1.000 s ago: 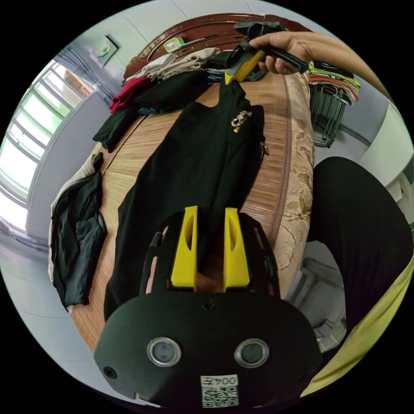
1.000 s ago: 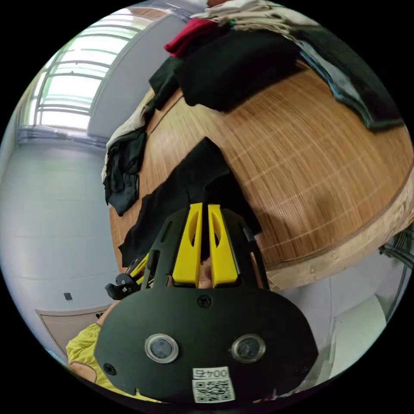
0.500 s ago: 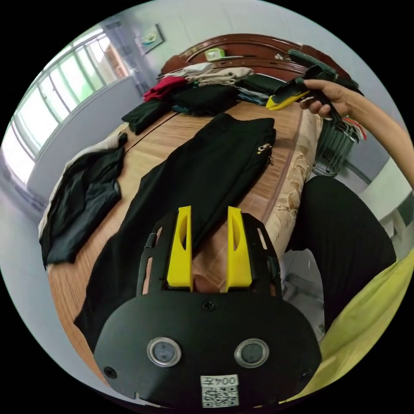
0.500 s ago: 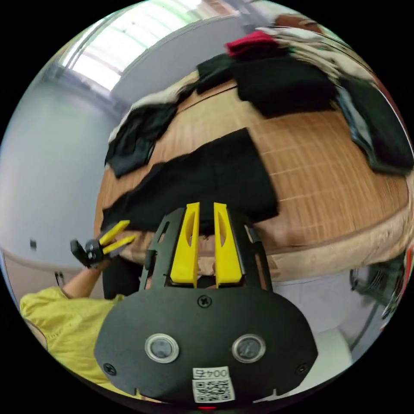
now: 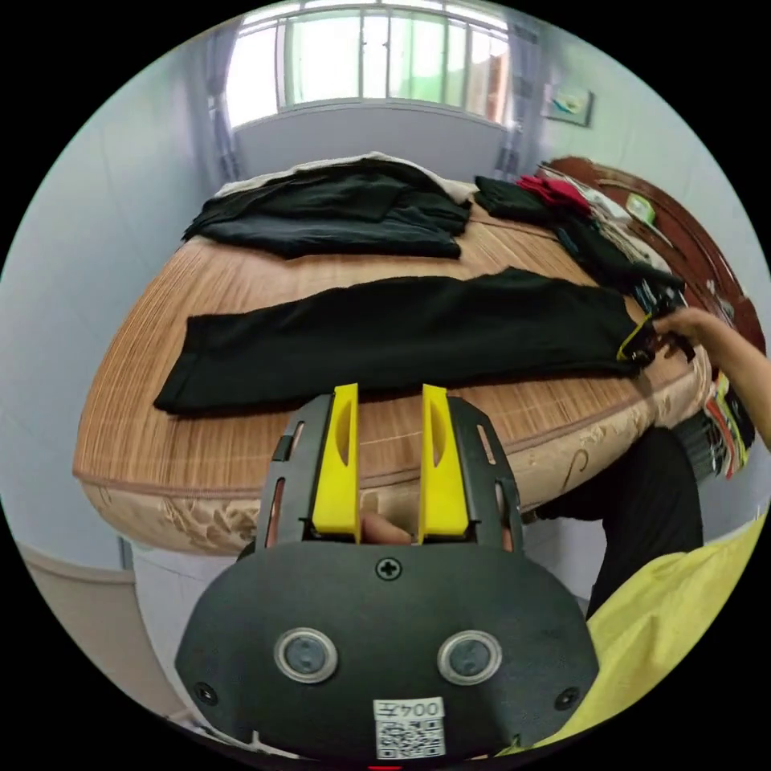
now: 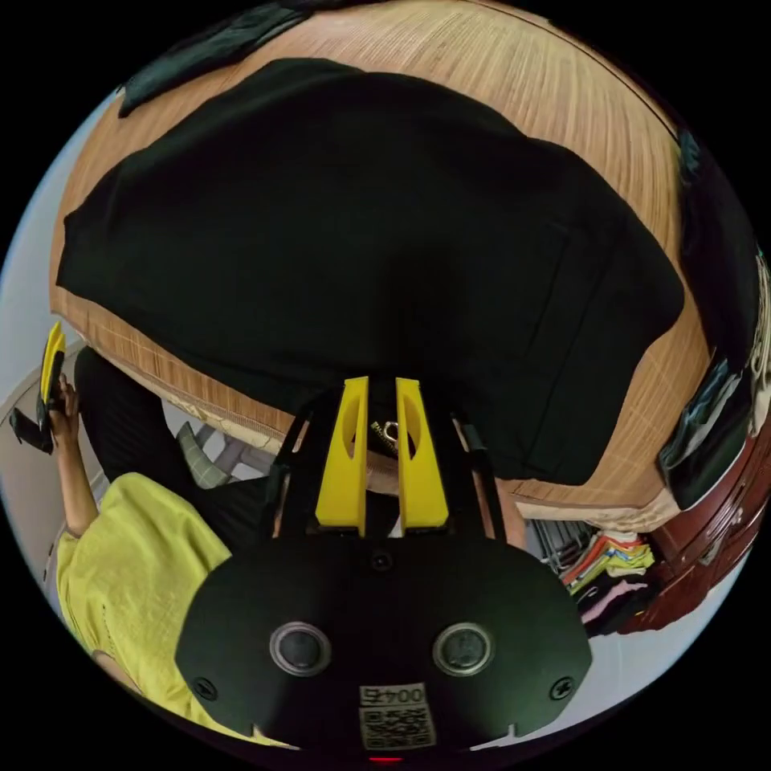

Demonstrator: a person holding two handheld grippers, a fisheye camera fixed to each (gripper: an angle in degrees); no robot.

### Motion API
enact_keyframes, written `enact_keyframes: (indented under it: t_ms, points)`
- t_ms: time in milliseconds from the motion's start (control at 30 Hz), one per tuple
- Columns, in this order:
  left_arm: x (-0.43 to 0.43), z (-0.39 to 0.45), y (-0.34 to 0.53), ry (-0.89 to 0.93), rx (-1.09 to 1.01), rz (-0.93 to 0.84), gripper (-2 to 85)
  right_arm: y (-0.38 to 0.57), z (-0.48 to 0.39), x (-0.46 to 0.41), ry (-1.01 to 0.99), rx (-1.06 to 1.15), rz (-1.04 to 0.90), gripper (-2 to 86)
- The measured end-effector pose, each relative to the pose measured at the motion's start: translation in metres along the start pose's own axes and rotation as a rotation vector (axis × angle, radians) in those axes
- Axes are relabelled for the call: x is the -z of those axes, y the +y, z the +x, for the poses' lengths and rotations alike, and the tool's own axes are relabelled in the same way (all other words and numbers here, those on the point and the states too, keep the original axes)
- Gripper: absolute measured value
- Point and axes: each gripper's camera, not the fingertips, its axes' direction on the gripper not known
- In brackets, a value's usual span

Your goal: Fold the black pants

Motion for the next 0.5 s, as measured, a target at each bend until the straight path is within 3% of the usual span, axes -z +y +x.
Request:
enact_keyframes:
  t_ms: [167,300,500]
  points:
    - [0.004,-0.091,0.057,0.073,0.298,0.067,10.8,-0.040,-0.025,0.029,0.032,0.051,-0.116,6.2]
    - [-0.002,-0.151,0.111,0.255,0.521,0.161,9.1,-0.063,-0.041,0.050,0.029,0.068,-0.177,6.3]
    - [-0.005,-0.152,0.140,0.245,0.438,0.190,9.1,-0.067,-0.059,0.080,-0.001,0.059,-0.151,6.3]
